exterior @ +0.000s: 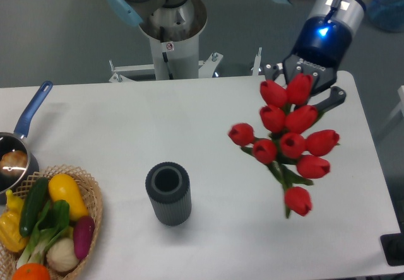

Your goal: Pick up the flowers from the vase

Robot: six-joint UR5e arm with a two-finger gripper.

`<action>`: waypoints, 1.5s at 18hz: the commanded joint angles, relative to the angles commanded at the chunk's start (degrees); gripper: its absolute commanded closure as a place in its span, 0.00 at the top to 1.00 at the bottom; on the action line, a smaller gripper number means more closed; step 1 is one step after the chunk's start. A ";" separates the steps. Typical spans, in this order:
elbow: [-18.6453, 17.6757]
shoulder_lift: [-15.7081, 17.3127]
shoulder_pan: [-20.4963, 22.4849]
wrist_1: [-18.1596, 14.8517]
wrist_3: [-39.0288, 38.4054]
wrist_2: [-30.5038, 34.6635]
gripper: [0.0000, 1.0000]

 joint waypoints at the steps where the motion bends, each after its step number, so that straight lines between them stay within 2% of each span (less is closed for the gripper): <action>1: -0.79 -0.09 0.26 -0.09 -0.08 1.57 0.04; 3: -1.76 -0.09 1.84 0.00 0.00 5.70 0.04; 6: -1.76 -1.31 3.16 -0.18 0.62 8.43 0.04; 11: -2.99 -2.46 2.47 -0.79 1.32 25.37 0.03; 13: -3.78 -2.81 2.29 -0.97 1.67 28.55 0.04; 17: -3.87 -3.34 -0.43 -1.58 2.90 41.27 0.04; 18: -3.61 -3.95 -1.48 -1.58 3.78 44.62 0.00; 22: -3.00 -6.33 -5.87 -2.11 3.96 55.88 0.00; 24: -0.46 -7.64 -6.76 -4.64 3.96 57.30 0.00; 27: 2.80 -8.70 -7.29 -10.44 3.96 59.14 0.00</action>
